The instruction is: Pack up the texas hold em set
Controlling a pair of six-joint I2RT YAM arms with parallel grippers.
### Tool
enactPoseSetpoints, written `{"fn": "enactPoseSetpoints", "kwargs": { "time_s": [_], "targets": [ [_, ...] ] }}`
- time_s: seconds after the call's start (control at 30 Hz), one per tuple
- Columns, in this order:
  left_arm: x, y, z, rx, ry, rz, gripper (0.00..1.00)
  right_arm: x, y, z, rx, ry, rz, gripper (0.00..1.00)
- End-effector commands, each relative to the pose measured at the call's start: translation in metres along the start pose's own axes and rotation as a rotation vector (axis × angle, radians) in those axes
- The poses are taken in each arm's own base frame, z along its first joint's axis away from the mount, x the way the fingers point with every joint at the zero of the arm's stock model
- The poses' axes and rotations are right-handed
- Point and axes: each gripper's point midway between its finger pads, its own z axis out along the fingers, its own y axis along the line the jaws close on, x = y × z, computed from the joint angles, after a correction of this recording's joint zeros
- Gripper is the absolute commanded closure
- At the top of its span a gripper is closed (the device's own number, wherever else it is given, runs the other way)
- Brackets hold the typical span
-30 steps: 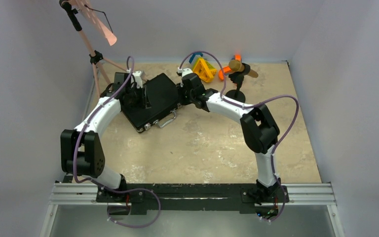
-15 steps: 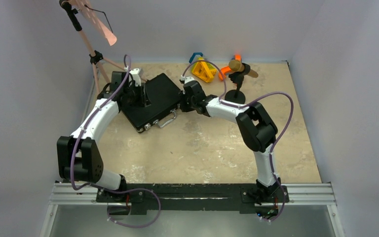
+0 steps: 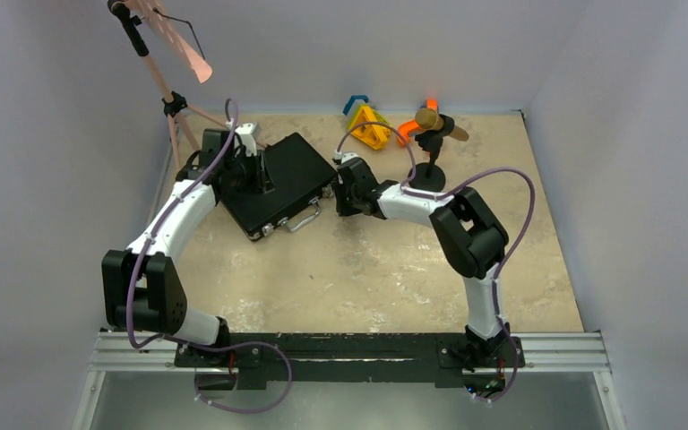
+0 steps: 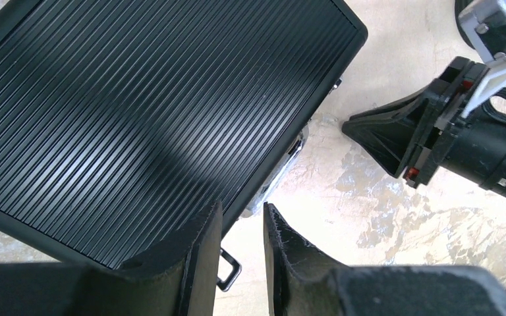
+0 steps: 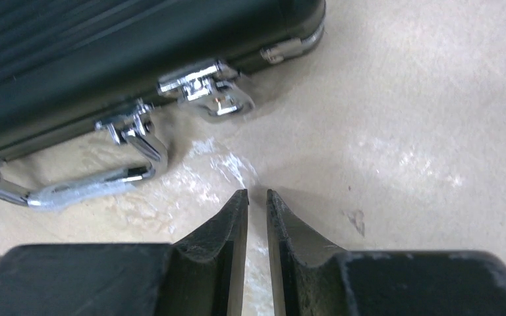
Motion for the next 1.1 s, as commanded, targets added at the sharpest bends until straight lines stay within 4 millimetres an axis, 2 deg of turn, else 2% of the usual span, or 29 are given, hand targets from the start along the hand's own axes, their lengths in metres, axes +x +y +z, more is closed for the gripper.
{"fn": "enactPoseSetpoints", "kwargs": {
  "time_s": [0.0,0.2,0.37,0.47,0.83,1.07],
  "targets": [
    [-0.018,-0.006,-0.003,0.003,-0.05,0.016,0.67,-0.037,0.006,-0.041,-0.012,-0.118,0.012,0.79],
    [-0.003,0.009,0.016,-0.05,0.023,-0.005,0.67,-0.05,0.008,-0.071,-0.029,-0.181,0.022,0.79],
    [0.021,0.021,0.037,-0.082,0.137,-0.034,0.68,-0.058,0.01,-0.084,-0.043,-0.213,0.029,0.79],
    [0.03,0.027,0.043,-0.104,0.18,-0.037,0.68,-0.058,0.01,-0.087,-0.045,-0.216,0.032,0.79],
    [0.041,0.028,0.052,-0.097,0.237,-0.062,0.68,-0.056,0.009,-0.088,-0.047,-0.218,0.032,0.79],
    [0.057,0.042,0.057,-0.175,0.308,-0.042,0.69,-0.057,0.01,-0.089,-0.049,-0.225,0.038,0.79]
  ]
}}
